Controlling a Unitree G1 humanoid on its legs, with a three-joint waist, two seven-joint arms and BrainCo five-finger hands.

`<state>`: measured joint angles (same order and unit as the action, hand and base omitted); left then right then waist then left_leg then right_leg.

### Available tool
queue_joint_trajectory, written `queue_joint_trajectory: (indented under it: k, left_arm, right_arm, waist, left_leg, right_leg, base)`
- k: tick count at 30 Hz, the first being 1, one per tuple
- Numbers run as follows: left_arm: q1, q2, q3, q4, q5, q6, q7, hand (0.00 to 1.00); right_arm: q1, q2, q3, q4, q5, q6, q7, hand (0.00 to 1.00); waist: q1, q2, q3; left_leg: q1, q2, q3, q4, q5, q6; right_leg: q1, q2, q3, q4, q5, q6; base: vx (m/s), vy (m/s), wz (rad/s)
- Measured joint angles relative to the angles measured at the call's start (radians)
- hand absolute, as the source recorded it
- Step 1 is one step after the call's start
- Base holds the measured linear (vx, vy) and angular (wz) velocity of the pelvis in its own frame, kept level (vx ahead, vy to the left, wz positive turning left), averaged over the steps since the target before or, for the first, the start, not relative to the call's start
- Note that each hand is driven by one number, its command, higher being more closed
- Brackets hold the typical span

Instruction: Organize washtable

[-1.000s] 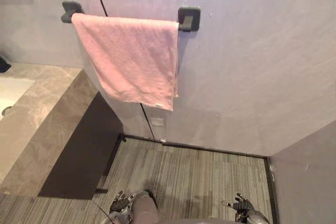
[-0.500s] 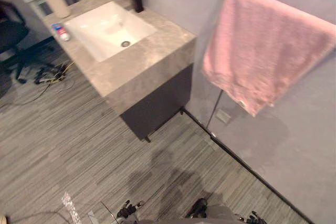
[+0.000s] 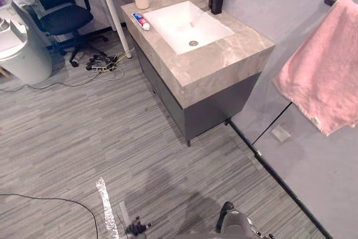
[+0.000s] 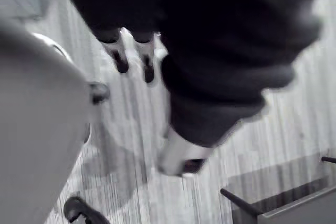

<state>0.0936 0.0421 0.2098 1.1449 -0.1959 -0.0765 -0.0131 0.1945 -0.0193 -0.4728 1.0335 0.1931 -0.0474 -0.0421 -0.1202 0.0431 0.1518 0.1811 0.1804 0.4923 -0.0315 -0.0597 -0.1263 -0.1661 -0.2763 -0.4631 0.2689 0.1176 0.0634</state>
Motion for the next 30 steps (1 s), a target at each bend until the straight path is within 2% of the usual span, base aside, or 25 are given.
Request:
queue_joint_trajectory:
  k: [1,2,4,5,6,7,9,11,16,17,20,21,22,23,24,25,26,27,28,29,30]
  left_arm:
    - [0.004,0.001,-0.001,0.0,0.009,0.001,0.0,0.0]
    - [0.01,0.014,0.008,-0.002,0.019,0.004,0.001,0.0]
    - [0.019,0.025,0.029,-0.009,0.022,0.001,0.002,0.0]
    - [0.018,0.026,0.028,-0.01,0.022,0.001,0.001,0.0]
    - [0.013,0.027,0.028,-0.014,0.021,0.001,0.001,0.0]
    - [0.013,0.013,0.036,-0.016,0.011,0.0,0.003,0.0]
    - [0.015,0.006,0.038,-0.015,-0.011,-0.001,0.018,0.0]
    - [0.027,0.0,0.051,-0.014,-0.053,-0.006,0.035,0.0]
    - [0.043,0.003,0.07,-0.014,-0.105,-0.017,0.04,0.0]
    - [0.042,0.008,0.078,-0.016,-0.107,-0.017,0.039,0.0]
    - [0.042,0.013,0.08,-0.016,-0.107,-0.016,0.04,0.0]
    - [0.042,0.017,0.082,-0.016,-0.107,-0.016,0.04,0.0]
    - [0.042,0.02,0.092,-0.016,-0.106,-0.016,0.04,0.0]
    - [0.042,0.02,0.1,-0.016,-0.106,-0.015,0.04,0.0]
    - [0.042,0.02,0.11,-0.017,-0.105,-0.016,0.04,0.0]
    - [0.042,0.021,0.115,-0.019,-0.105,-0.016,0.039,0.0]
    - [0.042,0.021,0.116,-0.024,-0.104,-0.016,0.039,0.0]
    - [0.041,0.017,0.115,-0.032,-0.099,-0.016,0.039,0.0]
    - [0.048,0.013,0.116,-0.035,-0.097,-0.015,0.041,0.0]
    - [0.05,0.015,0.117,-0.036,-0.095,-0.015,0.042,0.0]
    - [0.056,0.016,0.118,-0.037,-0.088,-0.014,0.042,0.0]
  right_arm:
    - [0.0,0.004,0.0,0.0,0.002,0.001,0.0,0.0]
    - [0.001,0.008,0.001,0.0,-0.001,0.002,-0.001,0.0]
    - [0.004,0.012,0.018,0.004,-0.016,0.003,-0.001,0.0]
    - [0.001,0.012,0.023,0.004,-0.027,0.0,-0.001,0.0]
    - [-0.015,0.011,0.047,0.005,-0.049,-0.003,0.0,0.0]
    - [-0.033,-0.002,0.066,0.005,-0.055,-0.008,0.0,0.0]
    - [-0.035,-0.009,0.088,0.006,-0.07,-0.012,-0.001,0.0]
    - [-0.032,-0.012,0.089,0.015,-0.081,-0.016,-0.003,0.0]
    - [-0.029,-0.011,0.108,0.036,-0.087,-0.023,-0.012,0.0]
    - [-0.023,-0.011,0.126,0.043,-0.112,-0.021,-0.01,0.0]
    - [-0.014,-0.01,0.137,0.046,-0.131,-0.02,-0.006,0.0]
    - [-0.015,-0.01,0.14,0.046,-0.143,-0.019,-0.004,0.0]
    - [-0.016,-0.009,0.141,0.048,-0.156,-0.017,-0.002,0.0]
    - [-0.017,-0.009,0.143,0.049,-0.157,-0.015,-0.002,0.0]
    - [-0.018,-0.007,0.157,0.048,-0.159,-0.015,-0.003,0.0]
    - [-0.022,-0.01,0.16,0.045,-0.16,-0.015,-0.002,0.0]
    - [-0.02,-0.011,0.16,0.043,-0.16,-0.015,-0.002,0.0]
    - [-0.009,-0.017,0.159,0.042,-0.156,-0.016,-0.003,0.0]
    - [-0.009,-0.024,0.164,0.029,-0.155,-0.023,-0.002,0.0]
    - [-0.011,-0.025,0.177,0.027,-0.154,-0.023,-0.001,0.0]
    - [-0.013,-0.016,0.197,0.022,-0.149,-0.024,0.001,0.0]
  waist:
    - [-0.003,0.001,0.005]
    - [-0.002,0.0,0.006]
    - [0.018,-0.023,-0.012]
    - [0.023,-0.037,-0.024]
    - [0.024,-0.048,-0.035]
    - [0.024,-0.039,-0.038]
    - [0.027,-0.031,-0.043]
    - [0.027,-0.038,-0.053]
    - [0.034,-0.053,-0.072]
    - [0.044,-0.065,-0.073]
    - [0.055,-0.073,-0.081]
    - [0.057,-0.083,-0.086]
    - [0.057,-0.078,-0.083]
    - [0.058,-0.085,-0.087]
    - [0.059,-0.094,-0.089]
    - [0.058,-0.106,-0.085]
    - [0.059,-0.123,-0.081]
    - [0.055,-0.119,-0.073]
    - [0.052,-0.11,-0.068]
    - [0.057,-0.107,-0.066]
    - [0.064,-0.095,-0.058]
  left_leg:
    - [0.0,0.006,-0.01,0.005,-0.001,0.0]
    - [-0.001,0.017,-0.036,0.014,0.0,-0.001]
    - [-0.016,0.035,-0.073,0.012,0.011,-0.018]
    - [-0.031,0.035,-0.08,0.012,0.015,-0.023]
    - [-0.059,0.035,-0.101,0.01,0.023,-0.023]
    - [-0.08,0.037,-0.134,-0.002,0.04,-0.012]
    - [-0.078,0.043,-0.141,-0.012,0.049,-0.016]
    - [-0.074,0.044,-0.157,-0.013,0.048,-0.016]
    - [-0.086,0.027,-0.194,-0.013,0.048,-0.016]
    - [-0.089,0.021,-0.212,-0.013,0.049,-0.015]
    - [-0.094,0.016,-0.23,-0.017,0.048,-0.015]
    - [-0.094,0.015,-0.239,-0.021,0.048,-0.015]
    - [-0.094,0.011,-0.243,-0.024,0.048,-0.015]
    - [-0.094,0.008,-0.245,-0.026,0.048,-0.015]
    - [-0.09,-0.004,-0.255,-0.028,0.045,-0.01]
    - [-0.086,-0.031,-0.27,-0.019,0.032,0.009]
    - [-0.088,-0.056,-0.269,-0.002,0.019,0.021]
    - [-0.099,-0.096,-0.27,0.063,-0.027,0.06]
    - [-0.093,-0.104,-0.305,0.111,-0.079,0.07]
    - [-0.08,-0.108,-0.319,0.117,-0.088,0.076]
    - [-0.055,-0.108,-0.338,0.117,-0.1,0.094]
  right_leg:
    - [-0.003,0.003,0.023,0.039,-0.029,0.003]
    - [0.005,0.033,0.068,0.095,-0.087,0.001]
    - [0.049,0.077,0.101,0.0,-0.105,-0.003]
    - [0.061,0.087,0.108,-0.048,-0.111,-0.005]
    - [0.078,0.099,0.108,-0.121,-0.115,0.013]
    - [0.079,0.11,0.092,-0.152,-0.101,0.006]
    - [0.093,0.12,0.078,-0.172,-0.094,0.007]
    - [0.114,0.123,0.062,-0.188,-0.092,0.008]
    - [0.13,0.108,0.045,-0.204,-0.094,0.01]
    - [0.139,0.1,0.027,-0.206,-0.094,0.011]
    - [0.151,0.097,0.018,-0.215,-0.095,0.011]
    - [0.159,0.096,0.008,-0.22,-0.095,0.011]
    - [0.164,0.091,-0.004,-0.218,-0.099,0.014]
    - [0.164,0.085,-0.008,-0.211,-0.105,0.021]
    - [0.161,0.065,-0.018,-0.178,-0.127,0.03]
    - [0.162,0.016,-0.039,-0.12,-0.162,0.054]
    - [0.164,-0.018,-0.049,-0.086,-0.175,0.061]
    - [0.156,-0.085,-0.053,0.051,-0.186,0.056]
    - [0.101,-0.138,0.016,0.243,-0.153,-0.006]
    - [0.07,-0.149,0.068,0.322,-0.116,-0.063]
    - [0.004,-0.151,0.159,0.444,-0.051,-0.123]
  base:
    - [-0.02,-0.039,0.37]
    - [0.0,-0.082,0.42]
    - [0.01,-0.096,0.34]
    - [0.0,-0.108,0.25]
    - [-0.03,-0.101,0.33]
    - [-0.04,-0.093,0.31]
    - [-0.03,-0.047,0.24]
    - [0.0,-0.022,0.23]
    - [0.01,0.018,0.2]
    - [0.02,0.026,0.22]
    - [0.04,0.024,0.26]
    - [0.04,0.02,0.24]
    - [0.04,0.022,0.24]
    - [0.05,0.046,0.26]
    - [0.05,0.062,0.4]
    - [0.07,0.116,0.53]
    - [0.08,0.175,0.84]
    - [0.06,0.245,0.99]
    - [0.05,0.227,0.96]
    - [0.05,0.217,0.76]
    - [0.12,0.147,0.44]
